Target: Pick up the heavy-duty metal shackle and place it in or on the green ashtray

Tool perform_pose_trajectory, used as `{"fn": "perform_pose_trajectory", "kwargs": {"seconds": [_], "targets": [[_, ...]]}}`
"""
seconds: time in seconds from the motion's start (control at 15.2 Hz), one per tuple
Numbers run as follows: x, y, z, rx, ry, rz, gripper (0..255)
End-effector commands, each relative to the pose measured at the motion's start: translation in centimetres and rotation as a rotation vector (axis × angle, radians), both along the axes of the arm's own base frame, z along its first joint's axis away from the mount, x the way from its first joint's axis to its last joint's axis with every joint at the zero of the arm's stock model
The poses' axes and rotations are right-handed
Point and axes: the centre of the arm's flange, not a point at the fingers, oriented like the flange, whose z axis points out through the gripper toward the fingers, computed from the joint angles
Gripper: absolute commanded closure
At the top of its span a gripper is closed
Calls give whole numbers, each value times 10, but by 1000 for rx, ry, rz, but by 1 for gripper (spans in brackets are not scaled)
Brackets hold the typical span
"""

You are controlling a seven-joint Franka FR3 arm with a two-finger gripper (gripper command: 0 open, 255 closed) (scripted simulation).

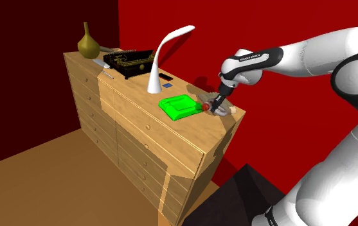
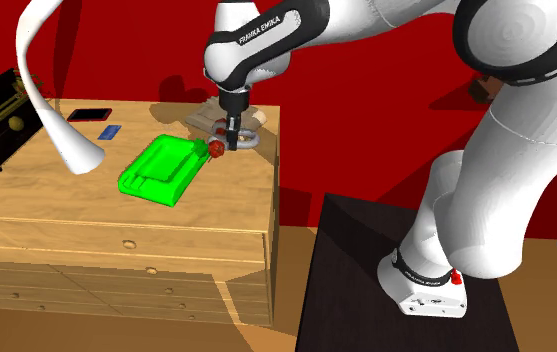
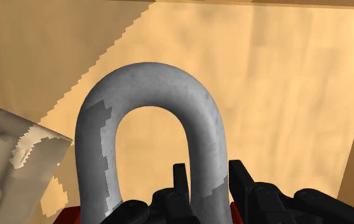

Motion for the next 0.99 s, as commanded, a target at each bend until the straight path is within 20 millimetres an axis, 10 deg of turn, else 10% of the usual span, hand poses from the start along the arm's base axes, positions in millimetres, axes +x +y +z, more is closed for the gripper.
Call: {"fn": "perform_pose_trajectory", "kwargs": {"seconds": [0.0, 0.33, 0.92], "targets": [[0, -1, 12, 0, 0, 0, 255], [-1, -1, 34, 0, 0, 0, 255], [112, 38, 42, 0, 0, 0, 255]]}}
